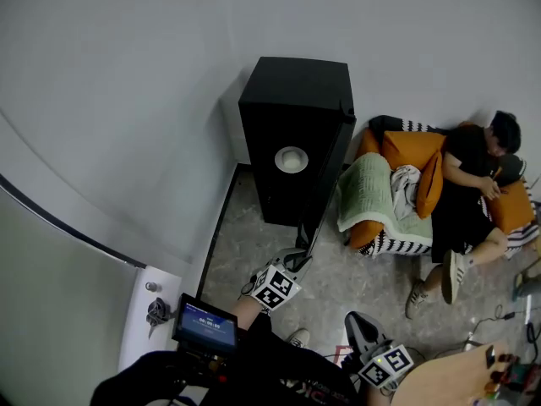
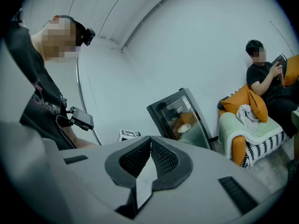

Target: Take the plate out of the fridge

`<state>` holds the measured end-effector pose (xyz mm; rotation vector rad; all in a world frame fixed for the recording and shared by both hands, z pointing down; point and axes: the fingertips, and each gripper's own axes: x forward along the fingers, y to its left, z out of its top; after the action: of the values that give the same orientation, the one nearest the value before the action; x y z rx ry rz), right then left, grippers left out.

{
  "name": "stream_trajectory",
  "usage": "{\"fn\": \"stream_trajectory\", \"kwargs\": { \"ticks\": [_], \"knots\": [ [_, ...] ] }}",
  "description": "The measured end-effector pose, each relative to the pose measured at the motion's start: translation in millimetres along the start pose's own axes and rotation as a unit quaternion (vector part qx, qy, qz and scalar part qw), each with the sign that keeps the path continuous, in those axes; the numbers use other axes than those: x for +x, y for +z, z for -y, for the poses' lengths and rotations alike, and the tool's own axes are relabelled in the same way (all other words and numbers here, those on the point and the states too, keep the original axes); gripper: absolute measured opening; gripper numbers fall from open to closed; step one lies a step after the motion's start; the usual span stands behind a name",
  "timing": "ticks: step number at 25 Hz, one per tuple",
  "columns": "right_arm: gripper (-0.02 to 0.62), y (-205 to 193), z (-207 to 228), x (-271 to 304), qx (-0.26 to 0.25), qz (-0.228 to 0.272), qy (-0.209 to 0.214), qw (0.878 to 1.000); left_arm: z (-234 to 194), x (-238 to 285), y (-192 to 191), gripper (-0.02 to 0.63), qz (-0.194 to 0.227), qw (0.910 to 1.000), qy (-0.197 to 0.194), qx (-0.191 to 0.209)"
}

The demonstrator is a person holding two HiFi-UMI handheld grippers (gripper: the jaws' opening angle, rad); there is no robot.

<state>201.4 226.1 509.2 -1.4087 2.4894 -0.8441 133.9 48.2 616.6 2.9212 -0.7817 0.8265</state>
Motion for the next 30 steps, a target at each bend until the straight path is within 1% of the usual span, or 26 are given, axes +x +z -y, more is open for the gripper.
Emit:
{"fn": "stream_trajectory", "kwargs": {
  "ticks": [3,5,8,11,13,14,15,18,19,20,21,23,27,30],
  "knots": [
    [0.003,-3,2,-6,0.005,-0.001,0.006,1.000,18,0,12,0.060,0.013,0.9994,-0.018,0.027],
    [0.005,-5,3,-5,0.007,-0.003,0.009,1.000,22,-4,15,0.060,0.018,0.9992,-0.022,0.027],
    [0.003,-5,2,6,0.001,-0.010,0.015,1.000,24,-19,12,0.060,0.025,0.9991,-0.034,-0.002],
    [0.005,1,4,26,-0.005,-0.009,0.017,1.000,30,-42,6,0.060,0.031,0.9963,-0.057,-0.055],
    [0.005,7,11,46,-0.011,-0.006,0.009,1.000,37,-58,1,0.060,0.037,0.9912,-0.080,-0.099],
    [0.004,10,18,57,-0.015,-0.005,0.003,1.000,40,-68,-1,0.060,0.042,0.9870,-0.094,-0.123],
    [0.004,12,25,69,-0.020,-0.006,-0.004,1.000,44,-77,-4,0.060,0.048,0.9814,-0.109,-0.150],
    [0.003,22,54,97,-0.037,-0.014,-0.034,0.999,52,-107,-11,0.058,0.065,0.9602,-0.146,-0.229],
    [0.005,25,63,104,-0.038,-0.016,-0.045,0.998,53,-115,-14,0.052,0.070,0.9537,-0.156,-0.248],
    [0.003,27,73,109,-0.038,-0.017,-0.054,0.998,53,-123,-16,0.006,0.073,0.9483,-0.163,-0.262],
    [0.003,28,82,114,-0.036,-0.016,-0.061,0.997,52,-130,-19,0.006,0.076,0.9444,-0.169,-0.272],
    [0.003,33,96,120,-0.030,-0.012,-0.075,0.997,45,-139,-24,0.005,0.078,0.9415,-0.168,-0.281],
    [0.003,42,115,124,-0.012,0.000,-0.105,0.994,33,-146,-30,0.005,0.080,0.9405,-0.166,-0.286],
    [0.003,48,129,121,0.004,0.012,-0.149,0.989,21,-149,-32,0.005,0.078,0.9409,-0.168,-0.283]
  ]
}}
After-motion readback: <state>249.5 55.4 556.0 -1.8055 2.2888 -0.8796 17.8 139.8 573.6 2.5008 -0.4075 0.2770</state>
